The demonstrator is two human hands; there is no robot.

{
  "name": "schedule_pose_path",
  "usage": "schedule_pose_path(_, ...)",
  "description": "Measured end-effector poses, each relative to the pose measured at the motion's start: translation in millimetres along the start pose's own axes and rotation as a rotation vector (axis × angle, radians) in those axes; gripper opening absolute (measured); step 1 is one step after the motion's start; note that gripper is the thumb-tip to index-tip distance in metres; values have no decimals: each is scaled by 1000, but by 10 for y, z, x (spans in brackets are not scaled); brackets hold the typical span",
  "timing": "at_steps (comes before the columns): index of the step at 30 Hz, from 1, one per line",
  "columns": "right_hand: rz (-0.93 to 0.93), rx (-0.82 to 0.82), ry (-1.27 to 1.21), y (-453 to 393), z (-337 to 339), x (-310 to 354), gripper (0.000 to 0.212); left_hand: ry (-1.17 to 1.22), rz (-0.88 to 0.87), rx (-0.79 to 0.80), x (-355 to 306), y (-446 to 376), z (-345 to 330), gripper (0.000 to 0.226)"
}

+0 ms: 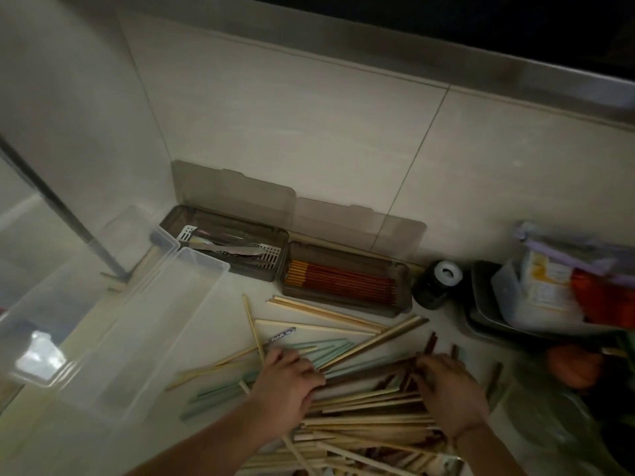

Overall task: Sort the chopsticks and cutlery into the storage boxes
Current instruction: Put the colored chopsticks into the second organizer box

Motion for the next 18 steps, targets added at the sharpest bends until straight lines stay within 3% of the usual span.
schedule_pose_path(3, -135, -9, -61, 133, 20, -238, 10, 1, 81, 22, 37, 17, 9, 26)
schedule_pose_path(6, -155, 83, -63, 163, -33, -299, 6, 7, 165, 0, 100, 19, 72, 28)
schedule_pose_path(9, -125, 40, -57, 129, 19, -278, 7, 64, 233, -33, 158, 37, 111, 29)
schedule_pose_path(13, 160, -53, -51, 134, -6, 128, 21, 145, -10, -68, -112, 181, 87, 22)
schedule_pose_path(15, 356, -54, -53, 232, -99, 416, 36, 77, -128, -49, -272, 289, 50, 30)
schedule_pose_path(18, 510, -1, -11, 403, -235, 695, 68, 14, -146, 15, -334, 398, -42, 48)
Point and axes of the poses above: each hand's wrist, its own y-axis away from the middle knuckle, its own z-axis out of the back of the hand, x = y × z, the point moved 8 cm from there along -y, towards the middle knuckle, and after that the axes turned 14 degrees about z, right-handed, at the moved point
